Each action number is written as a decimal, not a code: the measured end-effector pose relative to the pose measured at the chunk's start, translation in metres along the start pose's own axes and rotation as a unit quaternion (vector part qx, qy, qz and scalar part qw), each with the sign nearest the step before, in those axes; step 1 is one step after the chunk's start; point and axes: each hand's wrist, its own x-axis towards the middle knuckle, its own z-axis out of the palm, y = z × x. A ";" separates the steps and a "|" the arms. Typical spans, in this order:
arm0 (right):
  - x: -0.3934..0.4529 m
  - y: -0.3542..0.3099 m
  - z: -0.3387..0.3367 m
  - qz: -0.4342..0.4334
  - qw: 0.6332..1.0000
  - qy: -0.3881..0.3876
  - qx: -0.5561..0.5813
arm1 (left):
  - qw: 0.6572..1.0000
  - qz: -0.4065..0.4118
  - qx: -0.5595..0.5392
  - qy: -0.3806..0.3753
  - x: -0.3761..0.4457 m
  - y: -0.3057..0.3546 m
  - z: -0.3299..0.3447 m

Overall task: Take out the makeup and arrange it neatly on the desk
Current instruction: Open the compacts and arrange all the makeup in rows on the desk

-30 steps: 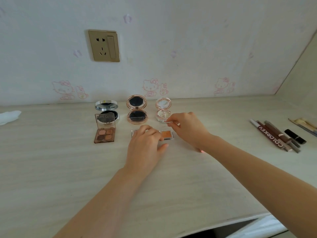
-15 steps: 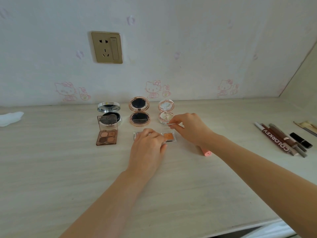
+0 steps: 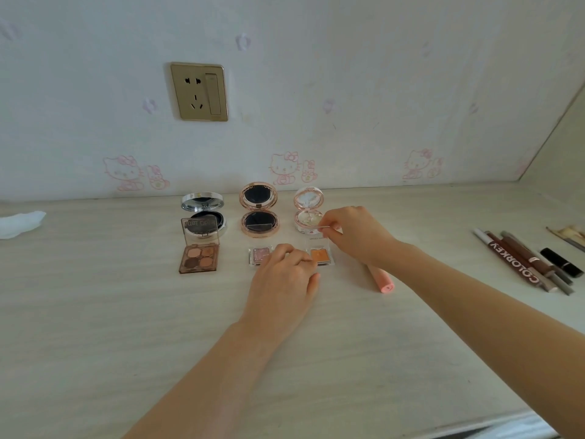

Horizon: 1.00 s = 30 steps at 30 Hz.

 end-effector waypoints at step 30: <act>-0.023 0.010 -0.016 0.007 0.999 0.039 -0.003 | 0.999 0.014 -0.036 0.017 -0.001 0.003 -0.002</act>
